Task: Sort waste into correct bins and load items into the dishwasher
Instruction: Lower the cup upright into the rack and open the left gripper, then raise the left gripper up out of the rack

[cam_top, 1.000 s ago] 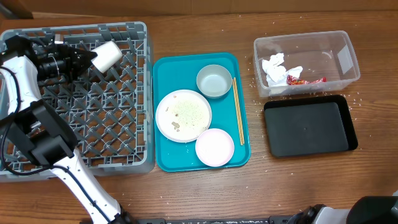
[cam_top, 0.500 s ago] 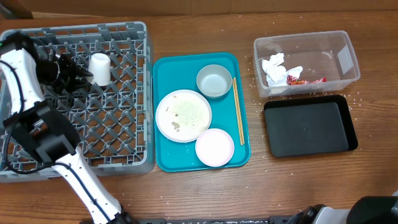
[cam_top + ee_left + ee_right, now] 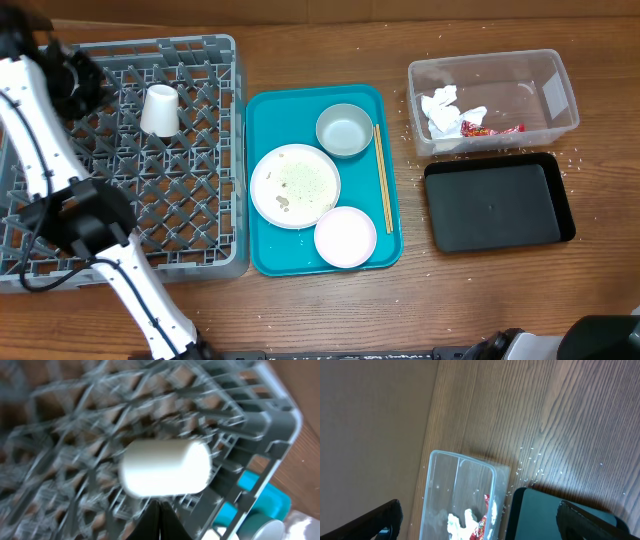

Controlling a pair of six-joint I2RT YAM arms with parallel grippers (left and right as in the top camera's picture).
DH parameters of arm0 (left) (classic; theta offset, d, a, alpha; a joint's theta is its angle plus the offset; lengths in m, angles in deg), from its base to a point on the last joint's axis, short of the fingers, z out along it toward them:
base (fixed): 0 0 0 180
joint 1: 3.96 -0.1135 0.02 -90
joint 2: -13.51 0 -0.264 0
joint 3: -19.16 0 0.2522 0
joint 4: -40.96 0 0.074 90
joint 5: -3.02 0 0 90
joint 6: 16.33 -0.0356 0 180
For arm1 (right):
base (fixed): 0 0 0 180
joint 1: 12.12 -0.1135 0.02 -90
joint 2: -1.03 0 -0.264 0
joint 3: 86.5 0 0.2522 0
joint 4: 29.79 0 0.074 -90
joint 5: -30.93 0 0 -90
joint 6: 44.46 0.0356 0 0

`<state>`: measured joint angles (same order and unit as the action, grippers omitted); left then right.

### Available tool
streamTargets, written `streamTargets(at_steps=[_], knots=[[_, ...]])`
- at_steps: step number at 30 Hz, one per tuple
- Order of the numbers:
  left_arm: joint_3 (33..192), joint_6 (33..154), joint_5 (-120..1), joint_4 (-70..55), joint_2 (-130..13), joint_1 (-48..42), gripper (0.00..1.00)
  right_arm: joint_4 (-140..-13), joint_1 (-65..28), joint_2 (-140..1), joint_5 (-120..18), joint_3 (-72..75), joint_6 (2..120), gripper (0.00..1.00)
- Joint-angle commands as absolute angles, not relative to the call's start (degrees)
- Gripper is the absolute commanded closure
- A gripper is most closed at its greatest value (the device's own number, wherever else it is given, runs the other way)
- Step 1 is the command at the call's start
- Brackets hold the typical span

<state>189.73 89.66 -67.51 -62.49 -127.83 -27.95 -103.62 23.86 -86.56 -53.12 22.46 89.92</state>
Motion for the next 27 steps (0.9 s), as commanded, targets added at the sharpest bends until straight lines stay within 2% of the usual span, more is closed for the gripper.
streamTargets(at_steps=[1,6,12,27], knots=[[189.93,85.87,-72.93,-59.41,-128.60,-20.95,0.96,-103.51,23.95,-84.92,-53.69,23.70,90.16,0.00],[186.96,90.44,-81.89,-53.68,-128.62,-13.79,0.96,-103.49,23.95,-84.92,-53.69,23.70,90.16,0.00],[186.58,93.68,-92.17,-52.59,-128.62,-10.79,0.96,-103.49,23.95,-84.92,-53.69,23.70,90.16,0.00],[179.66,93.90,-93.92,-53.88,-128.68,-12.32,0.96,-103.51,23.95,-84.92,-53.69,23.70,90.16,0.00]])
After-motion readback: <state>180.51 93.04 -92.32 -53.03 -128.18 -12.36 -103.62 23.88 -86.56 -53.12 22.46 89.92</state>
